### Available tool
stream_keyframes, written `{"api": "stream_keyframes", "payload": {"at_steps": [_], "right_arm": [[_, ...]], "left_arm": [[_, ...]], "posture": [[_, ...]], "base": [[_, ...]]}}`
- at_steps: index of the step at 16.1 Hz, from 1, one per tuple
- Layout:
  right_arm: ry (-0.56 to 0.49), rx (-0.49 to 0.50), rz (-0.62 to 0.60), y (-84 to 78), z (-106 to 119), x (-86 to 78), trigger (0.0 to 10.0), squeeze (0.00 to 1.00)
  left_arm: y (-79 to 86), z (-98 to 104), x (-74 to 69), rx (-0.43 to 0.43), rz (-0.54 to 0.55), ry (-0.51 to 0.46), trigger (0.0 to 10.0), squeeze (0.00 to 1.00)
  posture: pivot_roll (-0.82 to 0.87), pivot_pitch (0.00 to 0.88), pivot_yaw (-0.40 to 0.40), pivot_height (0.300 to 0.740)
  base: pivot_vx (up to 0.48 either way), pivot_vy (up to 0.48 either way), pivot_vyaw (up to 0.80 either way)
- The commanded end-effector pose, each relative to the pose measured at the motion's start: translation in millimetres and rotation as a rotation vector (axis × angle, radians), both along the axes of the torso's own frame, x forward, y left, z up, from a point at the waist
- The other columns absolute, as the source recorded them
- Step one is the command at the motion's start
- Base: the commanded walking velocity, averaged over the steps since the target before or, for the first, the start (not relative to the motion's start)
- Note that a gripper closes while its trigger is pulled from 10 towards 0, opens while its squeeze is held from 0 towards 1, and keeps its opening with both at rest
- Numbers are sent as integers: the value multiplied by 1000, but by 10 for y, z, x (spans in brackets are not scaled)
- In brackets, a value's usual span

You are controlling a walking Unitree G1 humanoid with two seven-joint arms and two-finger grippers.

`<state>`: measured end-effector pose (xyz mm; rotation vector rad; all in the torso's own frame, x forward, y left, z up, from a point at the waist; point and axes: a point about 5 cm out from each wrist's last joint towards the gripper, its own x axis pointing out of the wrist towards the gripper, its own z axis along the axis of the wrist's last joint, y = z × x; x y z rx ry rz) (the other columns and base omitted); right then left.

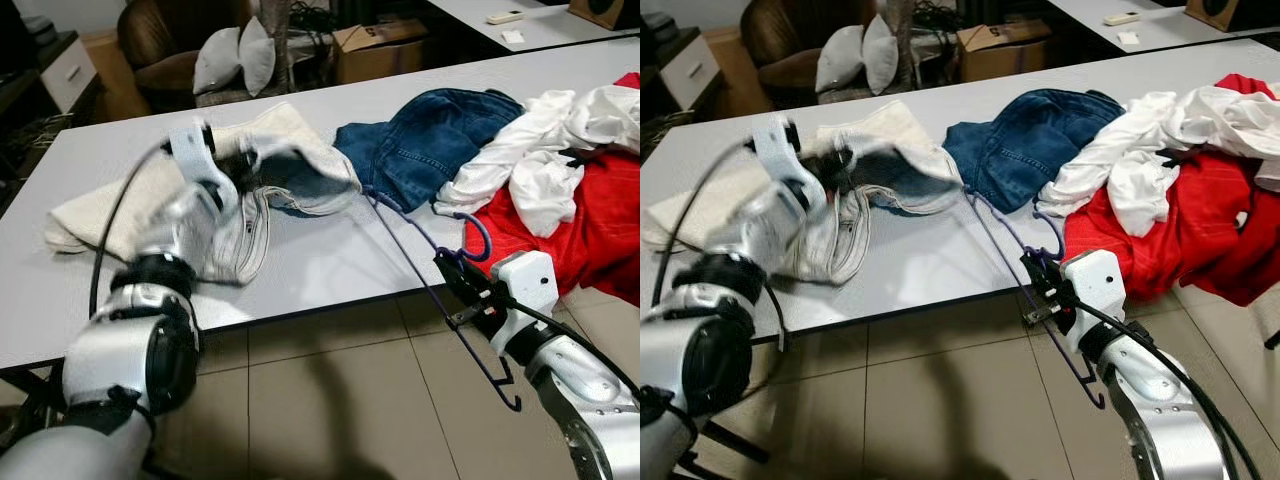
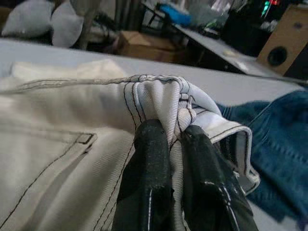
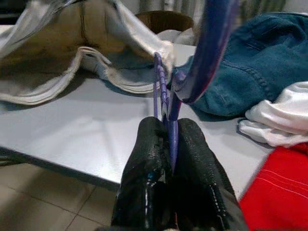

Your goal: Hang hanger

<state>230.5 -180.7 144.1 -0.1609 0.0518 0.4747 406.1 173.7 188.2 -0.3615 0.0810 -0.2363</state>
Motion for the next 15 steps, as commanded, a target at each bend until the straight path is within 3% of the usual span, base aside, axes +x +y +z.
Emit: {"api": "stream_keyframes", "payload": {"at_steps": [1, 4, 6, 9, 11, 13, 15], "right_arm": [[-26, 46, 64, 49, 75, -49, 10000, 0], [-14, 57, 155, 150, 81, -95, 10000, 0], [0, 40, 117, 192, 27, 7, 10000, 0], [17, 48, 60, 239, 0, 166, 10000, 0], [15, 66, 81, 334, 8, 243, 10000, 0], [9, 84, 84, 363, 21, 271, 10000, 0], [7, 109, 78, 365, 30, 258, 10000, 0]], "left_arm": [[89, 204, 39, -38, 52, -42, 0, 0], [52, 313, 53, -62, 37, -55, 0, 0], [-42, 404, 41, -31, -32, -88, 0, 0], [-216, 473, -60, 56, -193, -101, 0, 0], [-339, 504, -208, 106, -313, -95, 0, 0], [-344, 508, -278, 129, -336, -92, 0, 0], [-278, 474, -314, 104, -286, -80, 0, 0]], "posture": [[-149, 0, 152, 740], [-152, 0, 155, 740], [-159, 0, 165, 740], [-154, 0, 165, 740], [-131, 0, 146, 740], [-120, 0, 137, 740], [-109, 0, 132, 740]], "base": [[0, 0, 0], [0, 0, 0], [0, 0, 0], [0, 0, 0], [0, 0, 0], [0, 0, 0], [0, 0, 0]]}}
